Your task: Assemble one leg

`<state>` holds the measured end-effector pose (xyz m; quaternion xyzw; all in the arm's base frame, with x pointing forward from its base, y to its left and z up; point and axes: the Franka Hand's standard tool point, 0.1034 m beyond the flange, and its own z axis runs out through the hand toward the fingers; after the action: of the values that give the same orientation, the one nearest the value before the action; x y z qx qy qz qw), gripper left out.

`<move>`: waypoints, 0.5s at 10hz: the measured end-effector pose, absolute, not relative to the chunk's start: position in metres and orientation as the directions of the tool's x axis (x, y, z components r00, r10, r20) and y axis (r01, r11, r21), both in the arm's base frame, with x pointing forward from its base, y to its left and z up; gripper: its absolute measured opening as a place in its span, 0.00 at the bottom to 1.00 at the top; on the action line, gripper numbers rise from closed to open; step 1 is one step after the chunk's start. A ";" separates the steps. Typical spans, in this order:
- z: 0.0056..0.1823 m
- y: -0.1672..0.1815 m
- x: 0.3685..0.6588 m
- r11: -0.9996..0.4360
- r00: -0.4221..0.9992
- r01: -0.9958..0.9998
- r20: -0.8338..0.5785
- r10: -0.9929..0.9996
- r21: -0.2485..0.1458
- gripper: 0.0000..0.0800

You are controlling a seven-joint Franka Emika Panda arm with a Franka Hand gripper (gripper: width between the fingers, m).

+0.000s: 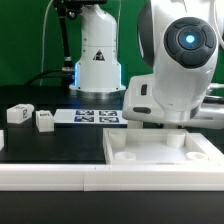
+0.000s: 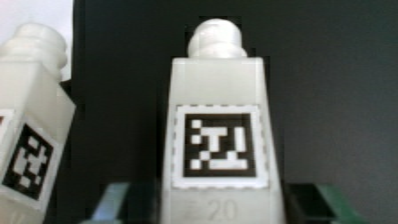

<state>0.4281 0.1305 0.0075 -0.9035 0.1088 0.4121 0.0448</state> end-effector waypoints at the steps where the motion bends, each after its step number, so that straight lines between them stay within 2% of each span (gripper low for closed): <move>1: 0.008 0.130 0.428 -0.972 0.637 -0.234 -0.754 -0.160 0.009 0.36; 5: 0.008 0.130 0.428 -0.972 0.637 -0.233 -0.754 -0.160 0.009 0.36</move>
Offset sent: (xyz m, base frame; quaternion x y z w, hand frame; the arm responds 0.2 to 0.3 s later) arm 0.0000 0.0000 0.0000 0.0000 0.0000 0.0000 1.0000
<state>0.4281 0.1305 0.0075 -0.9035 0.1088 0.4121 0.0448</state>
